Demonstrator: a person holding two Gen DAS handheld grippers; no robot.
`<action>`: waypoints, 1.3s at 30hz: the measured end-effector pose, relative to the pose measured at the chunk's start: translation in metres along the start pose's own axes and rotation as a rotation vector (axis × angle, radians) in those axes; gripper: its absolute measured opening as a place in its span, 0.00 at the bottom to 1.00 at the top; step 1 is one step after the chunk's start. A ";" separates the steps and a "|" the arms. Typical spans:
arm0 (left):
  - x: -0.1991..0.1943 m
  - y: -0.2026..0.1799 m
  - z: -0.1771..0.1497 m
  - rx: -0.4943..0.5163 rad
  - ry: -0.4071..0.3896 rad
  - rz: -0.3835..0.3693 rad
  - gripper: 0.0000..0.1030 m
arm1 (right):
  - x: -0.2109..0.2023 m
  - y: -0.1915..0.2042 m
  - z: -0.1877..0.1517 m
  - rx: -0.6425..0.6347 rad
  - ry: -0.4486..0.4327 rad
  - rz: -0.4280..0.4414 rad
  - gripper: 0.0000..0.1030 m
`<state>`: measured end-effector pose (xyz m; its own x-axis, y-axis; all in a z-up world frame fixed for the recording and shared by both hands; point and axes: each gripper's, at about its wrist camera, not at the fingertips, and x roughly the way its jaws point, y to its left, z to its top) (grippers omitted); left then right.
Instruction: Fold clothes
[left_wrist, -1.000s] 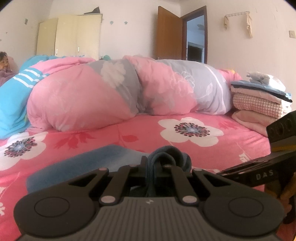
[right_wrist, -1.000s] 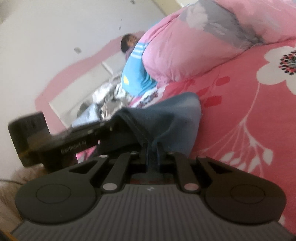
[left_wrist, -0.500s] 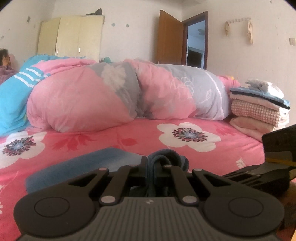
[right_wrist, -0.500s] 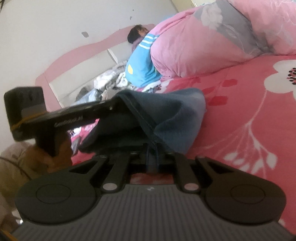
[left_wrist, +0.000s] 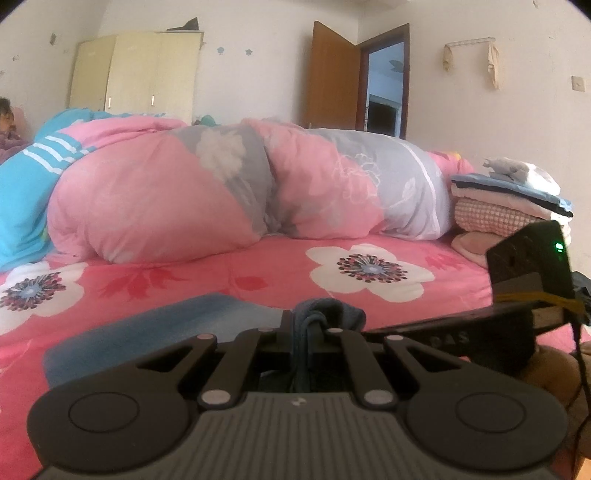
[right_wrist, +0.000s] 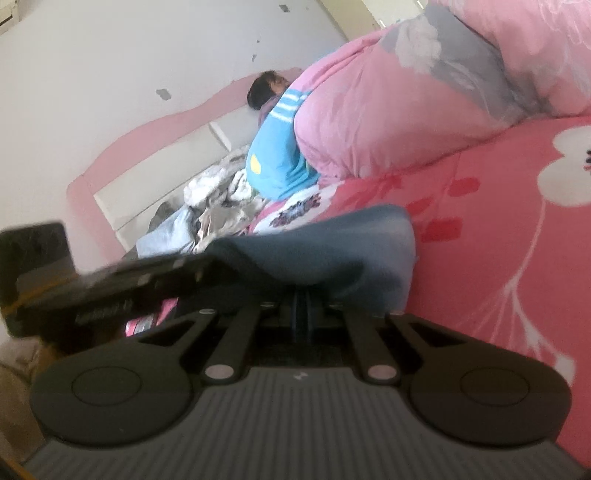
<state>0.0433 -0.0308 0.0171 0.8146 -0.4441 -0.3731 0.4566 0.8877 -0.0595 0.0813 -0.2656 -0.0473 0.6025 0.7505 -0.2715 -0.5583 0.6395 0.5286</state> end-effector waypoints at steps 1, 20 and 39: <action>0.000 0.001 0.000 -0.006 0.000 0.000 0.06 | 0.004 -0.001 0.002 0.006 -0.001 0.001 0.01; 0.014 -0.042 -0.038 0.403 0.142 0.036 0.07 | 0.008 -0.031 -0.014 0.310 0.013 -0.026 0.02; 0.008 -0.029 -0.025 0.261 0.075 0.034 0.06 | -0.039 -0.021 -0.008 0.132 0.106 -0.094 0.12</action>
<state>0.0274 -0.0568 -0.0075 0.8066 -0.3957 -0.4391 0.5144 0.8359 0.1916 0.0648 -0.3065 -0.0546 0.5815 0.7062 -0.4039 -0.4181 0.6853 0.5962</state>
